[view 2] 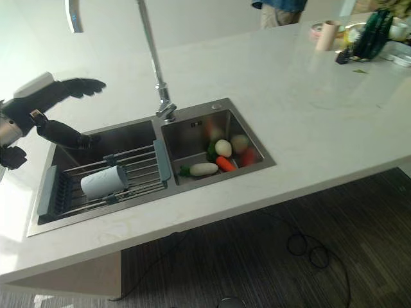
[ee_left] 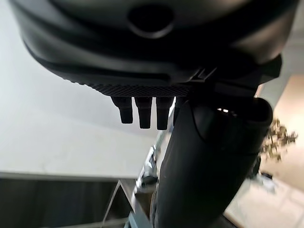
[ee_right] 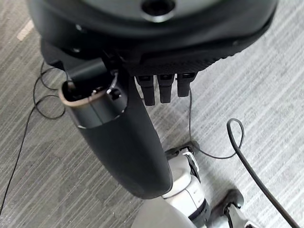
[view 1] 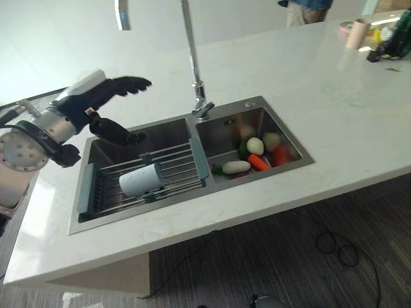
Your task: Place the dishes in the dishwasher.
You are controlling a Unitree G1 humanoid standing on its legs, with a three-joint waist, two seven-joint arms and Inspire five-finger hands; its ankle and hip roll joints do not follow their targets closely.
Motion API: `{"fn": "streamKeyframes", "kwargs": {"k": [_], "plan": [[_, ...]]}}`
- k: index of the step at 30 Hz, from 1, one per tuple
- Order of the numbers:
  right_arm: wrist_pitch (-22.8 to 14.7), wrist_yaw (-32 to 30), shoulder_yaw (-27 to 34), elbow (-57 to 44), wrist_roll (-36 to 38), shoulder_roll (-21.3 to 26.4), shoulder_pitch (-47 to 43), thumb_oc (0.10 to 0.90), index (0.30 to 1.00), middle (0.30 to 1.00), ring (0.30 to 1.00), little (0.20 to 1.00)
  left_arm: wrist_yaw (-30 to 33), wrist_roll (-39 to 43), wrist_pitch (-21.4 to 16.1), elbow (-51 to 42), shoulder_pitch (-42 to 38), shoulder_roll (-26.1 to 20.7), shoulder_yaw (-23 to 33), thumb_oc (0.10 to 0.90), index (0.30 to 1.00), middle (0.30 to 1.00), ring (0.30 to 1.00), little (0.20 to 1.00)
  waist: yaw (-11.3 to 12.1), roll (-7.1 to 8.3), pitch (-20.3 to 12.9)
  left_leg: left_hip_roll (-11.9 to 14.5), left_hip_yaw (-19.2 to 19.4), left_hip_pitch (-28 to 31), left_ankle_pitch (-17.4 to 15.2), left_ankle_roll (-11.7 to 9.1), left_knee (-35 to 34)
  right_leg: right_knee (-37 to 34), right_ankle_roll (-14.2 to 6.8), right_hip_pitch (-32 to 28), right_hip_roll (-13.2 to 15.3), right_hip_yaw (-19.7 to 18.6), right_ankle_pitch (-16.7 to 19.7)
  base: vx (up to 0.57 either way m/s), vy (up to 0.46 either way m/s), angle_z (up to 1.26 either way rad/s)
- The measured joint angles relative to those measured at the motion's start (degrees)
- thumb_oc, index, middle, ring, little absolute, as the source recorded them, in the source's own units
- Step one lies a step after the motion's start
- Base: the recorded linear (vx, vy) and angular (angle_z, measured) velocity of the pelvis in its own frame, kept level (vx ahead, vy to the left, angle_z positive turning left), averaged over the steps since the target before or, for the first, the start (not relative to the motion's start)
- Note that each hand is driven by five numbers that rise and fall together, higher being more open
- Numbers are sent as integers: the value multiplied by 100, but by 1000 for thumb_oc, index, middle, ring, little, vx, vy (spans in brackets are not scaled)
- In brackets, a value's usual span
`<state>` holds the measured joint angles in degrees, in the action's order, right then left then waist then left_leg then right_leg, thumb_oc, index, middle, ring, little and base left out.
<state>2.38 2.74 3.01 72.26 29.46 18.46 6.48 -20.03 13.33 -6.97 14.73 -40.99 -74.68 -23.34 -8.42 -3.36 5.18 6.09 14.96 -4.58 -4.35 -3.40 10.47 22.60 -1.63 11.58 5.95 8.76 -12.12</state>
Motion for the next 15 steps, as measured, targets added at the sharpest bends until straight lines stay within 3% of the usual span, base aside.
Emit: {"fn": "streamKeyframes", "kwargs": {"k": [2,7,15], "plan": [[-116,47,0,-53,0,35,-23,800,900,900,900,900,-417,4,196,621,-73,5,-78,800,900,900,900,900,-91,-142,42,2,75,-9,1,1,3,-5,-19,31,-14,-67,62,9,-1,-22],[-118,65,4,46,0,62,30,800,900,900,900,900,-1133,-27,264,2037,-211,5,-271,800,900,900,900,900,-69,-191,34,0,139,-31,1,2,2,35,18,108,-22,-154,107,2,7,-7],[-143,100,4,3,1,152,99,800,900,900,900,900,-1838,-28,304,2112,-208,5,-605,800,900,900,900,900,121,-158,55,-49,136,-46,-18,33,6,21,21,101,39,-148,138,-3,4,0]]}}
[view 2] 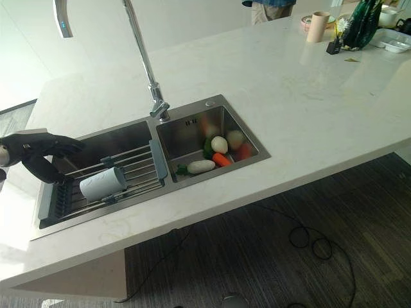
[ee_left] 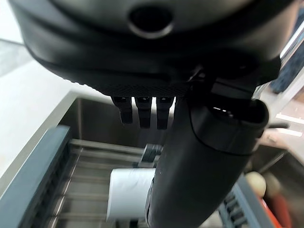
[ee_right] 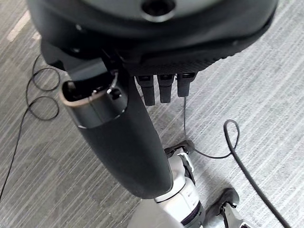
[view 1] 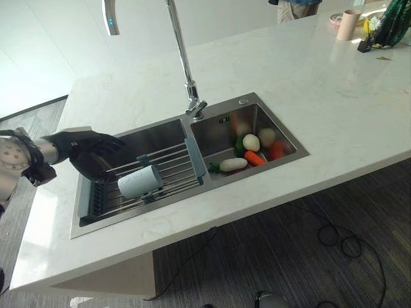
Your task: Place the dishes in the dishwasher.
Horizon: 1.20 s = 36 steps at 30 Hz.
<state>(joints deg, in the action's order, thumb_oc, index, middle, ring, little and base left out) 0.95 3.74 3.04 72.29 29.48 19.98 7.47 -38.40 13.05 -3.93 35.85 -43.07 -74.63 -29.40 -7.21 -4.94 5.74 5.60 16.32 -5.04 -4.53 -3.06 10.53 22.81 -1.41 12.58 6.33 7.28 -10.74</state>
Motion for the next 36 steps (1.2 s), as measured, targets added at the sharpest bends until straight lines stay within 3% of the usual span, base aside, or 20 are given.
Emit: {"fn": "streamKeyframes", "kwargs": {"k": [4,21,27,36], "plan": [[-38,75,-7,-63,0,1,-109,800,900,900,900,900,-131,-33,-28,-54,9,0,0,800,900,900,900,900,134,-23,13,-19,-48,-21,-6,10,6,-11,-6,-13,19,34,0,9,17,4],[-14,64,-9,-304,3,45,-106,800,900,900,900,900,-209,-53,-24,-615,618,53,226,800,900,900,900,900,85,-47,254,-65,-105,-85,-14,40,16,-28,-26,29,57,80,-9,3,14,2],[-25,84,74,-615,39,296,-292,800,900,900,900,900,684,-501,-113,-679,675,430,817,800,900,900,900,900,24,-206,713,-191,-40,-502,53,176,128,139,-100,495,200,-52,111,-67,69,-3],[-91,147,126,-495,25,293,-284,800,900,900,900,900,1115,-745,-109,-701,1053,597,824,800,900,900,900,900,-58,-215,717,-190,52,-294,60,173,39,123,-108,397,188,-83,107,45,14,-5]]}}
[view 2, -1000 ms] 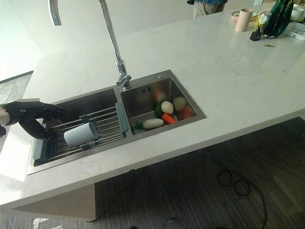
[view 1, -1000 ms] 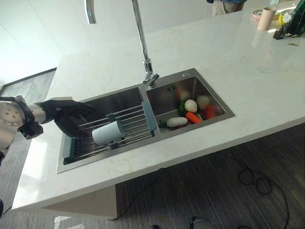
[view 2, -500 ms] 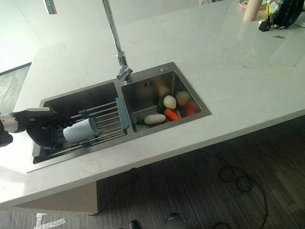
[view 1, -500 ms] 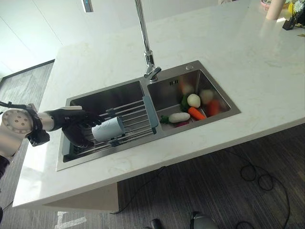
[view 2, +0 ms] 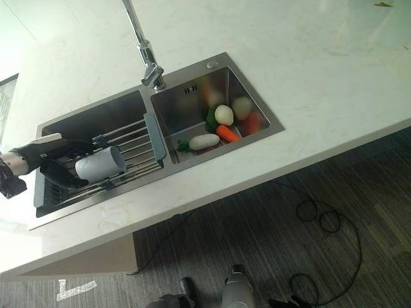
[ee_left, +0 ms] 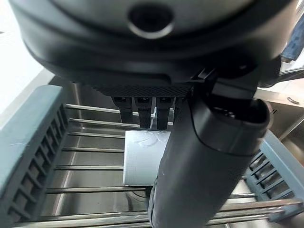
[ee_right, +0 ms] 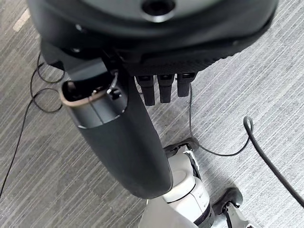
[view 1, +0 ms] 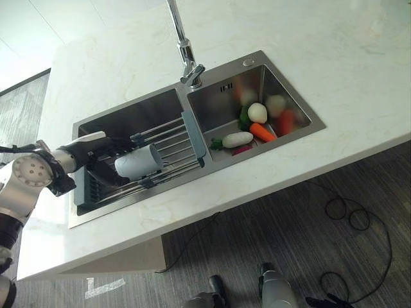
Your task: Place the dishes in the dishwasher.
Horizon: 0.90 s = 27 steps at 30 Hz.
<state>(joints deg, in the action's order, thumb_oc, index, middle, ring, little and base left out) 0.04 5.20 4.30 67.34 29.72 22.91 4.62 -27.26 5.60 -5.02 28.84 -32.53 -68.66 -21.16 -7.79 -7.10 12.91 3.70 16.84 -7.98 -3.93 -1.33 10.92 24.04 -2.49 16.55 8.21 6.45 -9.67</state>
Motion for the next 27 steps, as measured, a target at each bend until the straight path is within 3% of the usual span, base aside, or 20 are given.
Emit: {"fn": "streamKeyframes", "kwargs": {"k": [17,27], "plan": [[-161,56,0,-3,-4,37,-8,800,900,900,900,900,580,-202,99,4,287,289,131,800,900,900,900,900,-32,-140,17,-16,98,-129,6,-1,-19,70,-44,244,-11,-133,-28,19,7,-3],[-206,70,-3,-248,8,176,-55,800,900,900,900,900,811,-379,189,38,171,487,349,800,900,900,900,900,-159,-153,503,-40,137,-303,22,9,-14,126,-5,446,-14,-217,21,-12,0,-2]]}}
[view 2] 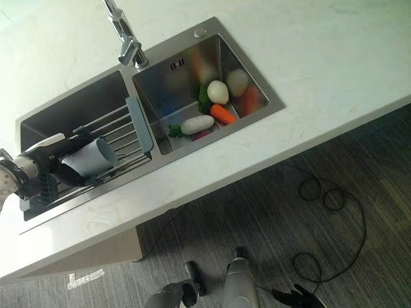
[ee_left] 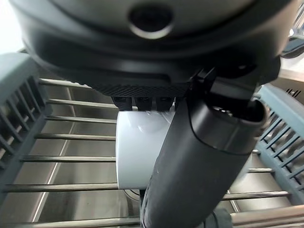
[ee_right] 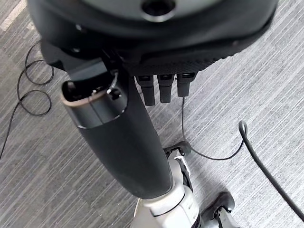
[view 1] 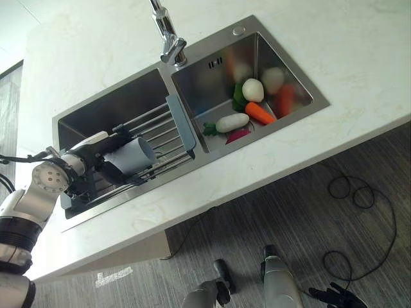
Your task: Place the dishes in the dishwasher.
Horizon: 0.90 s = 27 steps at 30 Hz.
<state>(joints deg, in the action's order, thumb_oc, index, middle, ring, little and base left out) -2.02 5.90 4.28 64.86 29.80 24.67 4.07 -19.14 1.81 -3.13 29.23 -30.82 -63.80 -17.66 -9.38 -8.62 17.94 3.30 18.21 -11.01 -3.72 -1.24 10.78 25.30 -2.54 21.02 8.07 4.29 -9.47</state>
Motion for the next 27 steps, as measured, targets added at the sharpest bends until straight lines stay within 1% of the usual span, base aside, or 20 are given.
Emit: {"fn": "streamKeyframes", "kwargs": {"k": [2,7,8,9,11,14,20,23,24,25,27], "plan": [[-10,1,-3,-58,3,6,-21,800,900,900,900,900,121,1,19,-5,-17,2,1,800,900,900,900,900,0,28,83,-14,3,-9,0,0,-7,10,-5,35,0,-33,4,-12,15,-7],[-22,0,-7,-221,6,33,-38,800,900,900,900,900,147,-31,28,8,-199,7,-3,800,900,900,900,900,-9,29,265,-52,5,-19,0,2,-9,8,-37,55,29,-62,35,-24,14,-1],[-20,2,-9,-221,6,33,-45,800,900,900,900,900,143,-40,29,12,-216,6,-3,587,580,580,580,580,-10,30,278,-52,5,-25,1,4,-8,3,-40,59,30,-64,41,-59,15,0],[-20,1,-9,-221,7,39,-53,800,900,900,900,900,133,-46,24,28,-239,6,-3,400,300,300,300,300,-9,28,287,-53,5,-42,5,10,-6,1,-41,74,32,-64,49,-40,12,0],[-24,-1,-9,-225,9,59,-83,800,900,900,900,900,138,-53,15,115,-370,5,-5,400,300,300,300,300,4,7,308,-54,4,-116,24,34,-1,1,-47,142,33,-63,73,0,0,0],[-17,-3,-13,-223,20,70,-173,800,900,900,900,900,123,-356,18,217,-645,-9,-65,400,300,300,300,300,-19,3,357,-57,7,-119,40,42,-3,-8,-33,135,39,-60,103,0,0,0],[-19,-2,-22,-225,19,73,-175,800,900,900,900,900,146,-458,-109,201,-662,-2,-159,400,300,300,300,300,-39,5,357,-53,-19,-22,41,44,-12,-34,-24,1,38,-27,111,0,0,1],[-37,-3,-24,-230,19,64,-179,800,900,900,900,900,270,-454,-148,174,-616,-3,-199,400,300,300,300,300,-26,6,355,-49,-64,41,51,48,-15,-45,-18,-102,46,27,117,-2,-18,8],[-36,-3,-24,-223,18,58,-175,800,900,900,900,900,370,-447,-230,158,-552,-3,-199,400,300,300,300,300,-18,14,351,-47,-128,80,63,45,-16,-67,-17,-177,50,83,118,-2,-29,17],[-35,-4,-23,-219,17,58,-176,800,900,900,900,900,432,-442,-240,146,-541,-8,-198,400,300,300,300,300,22,23,347,-42,-134,108,67,41,-18,-97,-17,-207,49,92,116,3,-16,13],[-76,-5,-21,-223,16,54,-178,800,900,900,900,900,619,-439,-240,76,-445,-35,-174,400,300,300,300,300,28,29,343,-41,-149,143,77,38,-21,-110,-16,-255,50,105,116,15,-7,4]]}}
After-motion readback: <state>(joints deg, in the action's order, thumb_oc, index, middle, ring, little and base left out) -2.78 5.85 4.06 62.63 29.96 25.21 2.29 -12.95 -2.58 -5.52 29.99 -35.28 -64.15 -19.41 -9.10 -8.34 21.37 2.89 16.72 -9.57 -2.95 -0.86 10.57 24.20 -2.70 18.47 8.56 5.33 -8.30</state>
